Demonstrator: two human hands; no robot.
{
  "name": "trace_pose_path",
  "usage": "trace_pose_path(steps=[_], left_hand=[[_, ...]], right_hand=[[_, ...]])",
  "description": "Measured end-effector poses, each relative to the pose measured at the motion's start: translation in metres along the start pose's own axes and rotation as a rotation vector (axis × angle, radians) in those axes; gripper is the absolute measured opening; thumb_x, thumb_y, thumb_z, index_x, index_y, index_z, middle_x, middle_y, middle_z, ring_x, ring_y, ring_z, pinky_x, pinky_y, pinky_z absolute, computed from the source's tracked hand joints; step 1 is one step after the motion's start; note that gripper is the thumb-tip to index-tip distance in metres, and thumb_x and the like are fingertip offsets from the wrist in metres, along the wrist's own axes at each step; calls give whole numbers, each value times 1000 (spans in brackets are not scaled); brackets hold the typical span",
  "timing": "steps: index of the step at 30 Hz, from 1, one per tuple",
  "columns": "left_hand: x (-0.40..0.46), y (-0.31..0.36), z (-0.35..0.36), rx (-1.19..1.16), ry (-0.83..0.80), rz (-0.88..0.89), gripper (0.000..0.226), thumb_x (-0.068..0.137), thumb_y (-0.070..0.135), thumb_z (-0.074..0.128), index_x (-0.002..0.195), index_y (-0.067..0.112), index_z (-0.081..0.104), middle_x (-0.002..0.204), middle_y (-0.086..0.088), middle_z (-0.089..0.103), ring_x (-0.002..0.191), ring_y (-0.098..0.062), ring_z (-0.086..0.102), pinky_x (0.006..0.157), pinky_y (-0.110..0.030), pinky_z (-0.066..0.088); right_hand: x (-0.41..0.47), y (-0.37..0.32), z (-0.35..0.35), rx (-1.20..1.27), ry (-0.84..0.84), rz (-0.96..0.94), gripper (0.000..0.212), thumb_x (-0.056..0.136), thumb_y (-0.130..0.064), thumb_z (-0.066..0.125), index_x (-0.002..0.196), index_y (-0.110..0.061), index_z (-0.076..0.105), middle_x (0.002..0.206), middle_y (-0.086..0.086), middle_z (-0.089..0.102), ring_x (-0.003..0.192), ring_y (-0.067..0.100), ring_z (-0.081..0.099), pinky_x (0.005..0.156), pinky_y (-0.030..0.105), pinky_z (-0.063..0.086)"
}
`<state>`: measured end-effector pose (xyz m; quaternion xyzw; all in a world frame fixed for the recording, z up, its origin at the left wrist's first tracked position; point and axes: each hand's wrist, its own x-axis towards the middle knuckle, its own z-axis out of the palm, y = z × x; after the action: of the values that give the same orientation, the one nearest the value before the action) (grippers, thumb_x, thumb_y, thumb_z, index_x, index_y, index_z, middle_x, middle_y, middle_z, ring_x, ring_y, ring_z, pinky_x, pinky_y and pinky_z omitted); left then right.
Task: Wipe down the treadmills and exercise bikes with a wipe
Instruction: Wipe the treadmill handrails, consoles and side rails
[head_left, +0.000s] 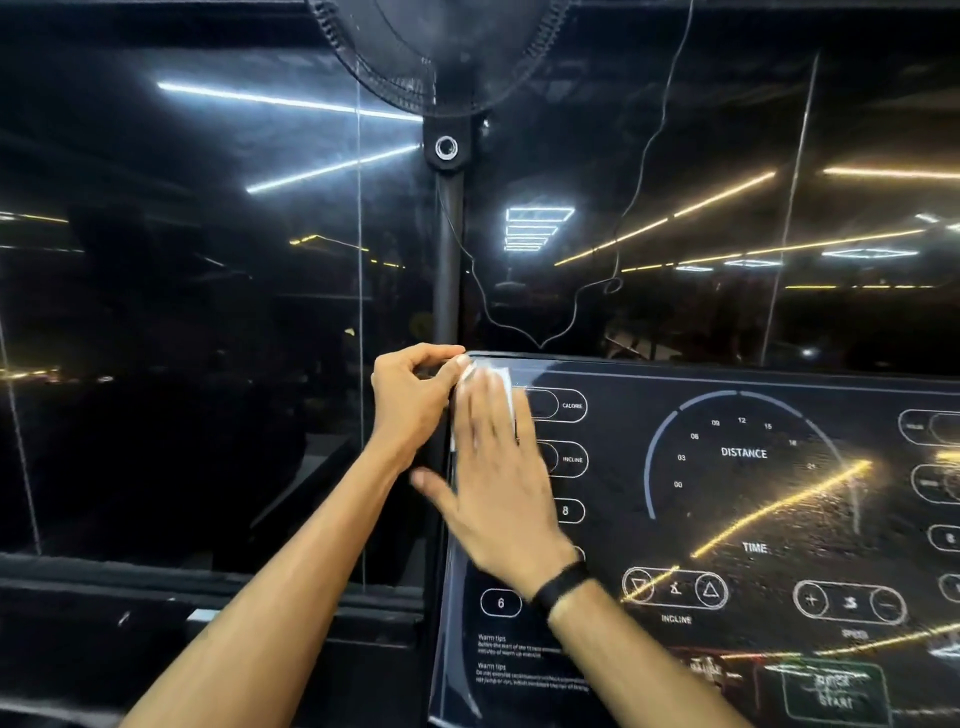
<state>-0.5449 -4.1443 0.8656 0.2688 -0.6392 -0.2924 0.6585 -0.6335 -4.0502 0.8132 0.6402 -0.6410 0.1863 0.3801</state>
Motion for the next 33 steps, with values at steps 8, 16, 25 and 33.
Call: trace_pose_path(steps=[8, 16, 25, 33], left_hand=[[0, 2, 2, 33, 32, -4, 9, 83, 21, 79, 92, 19, 80, 79, 6, 76, 77, -8, 71, 79, -46, 61], [2, 5, 0, 37, 22, -17, 5, 82, 21, 79, 84, 26, 79, 76, 10, 75, 75, -6, 70, 81, -47, 60], [-4, 6, 2, 56, 49, 25, 7, 85, 21, 76, 91, 20, 79, 80, 9, 75, 80, -5, 71, 79, -40, 61], [-5, 2, 7, 80, 84, 37, 6, 84, 24, 77, 87, 29, 78, 78, 13, 74, 80, -8, 70, 88, -48, 57]], right_hand=[[-31, 6, 7, -33, -1, 18, 92, 98, -69, 14, 157, 2, 3, 166, 21, -1, 154, 32, -5, 123, 51, -3], [-43, -7, 2, 9, -30, -11, 91, 101, -66, 17, 156, 4, 1, 165, 24, -4, 154, 34, -9, 124, 50, -3], [21, 9, -7, -32, 19, 93, 86, 101, -58, 19, 156, 4, -4, 165, 24, -4, 154, 34, -9, 124, 50, -2], [-63, -11, 21, -14, -52, -10, 87, 101, -63, 12, 156, 4, 2, 165, 23, -6, 154, 33, -5, 124, 51, 6]])
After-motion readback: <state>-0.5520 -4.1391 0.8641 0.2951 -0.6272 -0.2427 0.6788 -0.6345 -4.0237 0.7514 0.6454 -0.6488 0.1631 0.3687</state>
